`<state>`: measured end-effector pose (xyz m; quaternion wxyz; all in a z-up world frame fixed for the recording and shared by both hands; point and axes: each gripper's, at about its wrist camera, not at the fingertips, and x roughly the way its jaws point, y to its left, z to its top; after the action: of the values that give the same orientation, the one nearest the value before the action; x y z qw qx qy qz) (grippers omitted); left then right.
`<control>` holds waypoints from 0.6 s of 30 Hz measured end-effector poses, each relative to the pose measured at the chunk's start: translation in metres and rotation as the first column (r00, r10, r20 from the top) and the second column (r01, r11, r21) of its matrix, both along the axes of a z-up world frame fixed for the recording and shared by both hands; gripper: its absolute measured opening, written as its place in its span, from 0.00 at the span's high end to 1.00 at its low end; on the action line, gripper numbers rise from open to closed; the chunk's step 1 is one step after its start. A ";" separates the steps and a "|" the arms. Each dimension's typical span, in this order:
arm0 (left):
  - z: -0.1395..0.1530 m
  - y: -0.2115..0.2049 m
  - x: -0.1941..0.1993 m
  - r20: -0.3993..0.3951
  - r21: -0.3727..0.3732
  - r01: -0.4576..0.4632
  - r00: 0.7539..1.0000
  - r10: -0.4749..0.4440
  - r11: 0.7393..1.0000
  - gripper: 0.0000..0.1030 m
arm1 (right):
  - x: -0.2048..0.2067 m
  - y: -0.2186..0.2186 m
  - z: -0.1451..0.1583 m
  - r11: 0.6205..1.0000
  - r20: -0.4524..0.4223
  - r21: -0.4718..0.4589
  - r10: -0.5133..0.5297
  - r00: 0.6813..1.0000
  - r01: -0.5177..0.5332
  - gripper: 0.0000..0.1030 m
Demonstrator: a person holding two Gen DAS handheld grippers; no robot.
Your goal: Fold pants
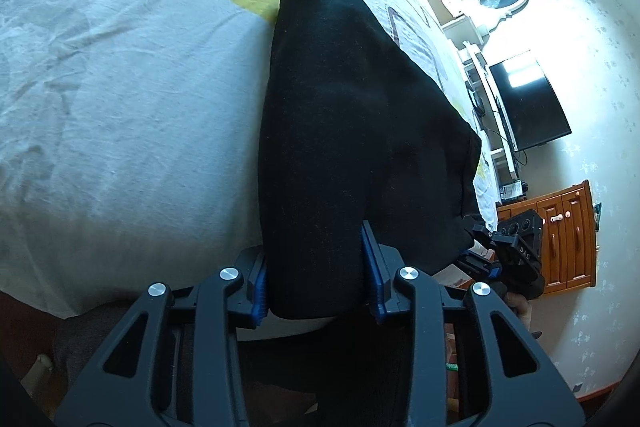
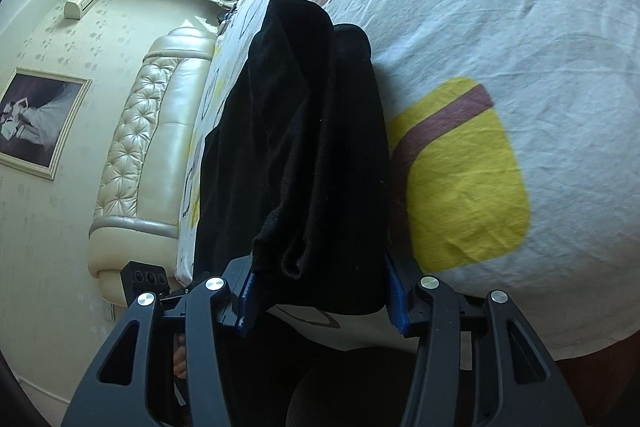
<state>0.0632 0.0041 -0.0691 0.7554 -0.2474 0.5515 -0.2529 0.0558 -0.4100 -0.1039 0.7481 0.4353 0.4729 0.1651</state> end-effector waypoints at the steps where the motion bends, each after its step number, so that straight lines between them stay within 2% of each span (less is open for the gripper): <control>1: 0.000 0.004 0.000 0.001 0.005 -0.004 1.000 0.004 1.000 0.64 | 0.001 0.001 -0.001 1.000 0.000 0.002 0.011 1.000 -0.011 0.51; 3: -0.004 0.010 0.001 -0.007 0.003 -0.002 1.000 0.002 1.000 0.64 | 0.003 0.004 -0.002 1.000 0.000 0.002 0.024 1.000 -0.024 0.51; 4: -0.006 0.010 0.002 -0.017 -0.009 0.014 1.000 -0.014 1.000 0.60 | 0.003 0.002 -0.002 1.000 -0.003 0.006 0.022 1.000 -0.022 0.49; 5: -0.006 0.012 0.003 -0.028 -0.019 0.024 0.999 -0.024 1.000 0.54 | 0.003 -0.001 -0.004 0.999 -0.007 0.032 0.018 1.000 -0.018 0.46; 7: -0.005 0.020 0.004 -0.050 -0.036 0.022 0.998 -0.023 0.999 0.49 | 0.002 -0.003 -0.005 0.996 -0.006 0.085 0.015 1.000 -0.015 0.39; 9: 0.004 0.030 0.000 -0.026 -0.032 0.011 1.000 -0.012 0.999 0.41 | -0.001 -0.010 0.000 0.996 0.014 0.083 0.020 1.000 -0.021 0.29; 10: 0.010 0.034 0.000 -0.009 -0.030 0.009 1.000 -0.009 1.000 0.33 | -0.002 -0.016 0.004 0.998 0.025 0.056 0.026 0.999 -0.027 0.28; 13: 0.023 0.046 0.010 0.056 -0.019 0.005 0.998 -0.004 1.000 0.30 | 0.004 -0.026 0.017 0.999 0.077 -0.001 0.035 0.996 -0.035 0.25; 15: 0.026 0.048 0.025 0.084 -0.029 0.014 0.996 -0.012 0.999 0.25 | 0.014 -0.034 0.021 1.000 0.105 0.012 0.015 0.994 -0.016 0.24; 18: 0.023 0.040 0.054 0.094 -0.044 0.030 0.995 -0.026 0.999 0.24 | 0.036 -0.043 0.023 0.999 0.139 0.037 -0.020 0.990 0.015 0.24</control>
<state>0.1170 0.0438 -0.0460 0.7709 -0.2445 0.5133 -0.2872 0.0916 -0.4528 -0.0806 0.7729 0.4401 0.4125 0.1970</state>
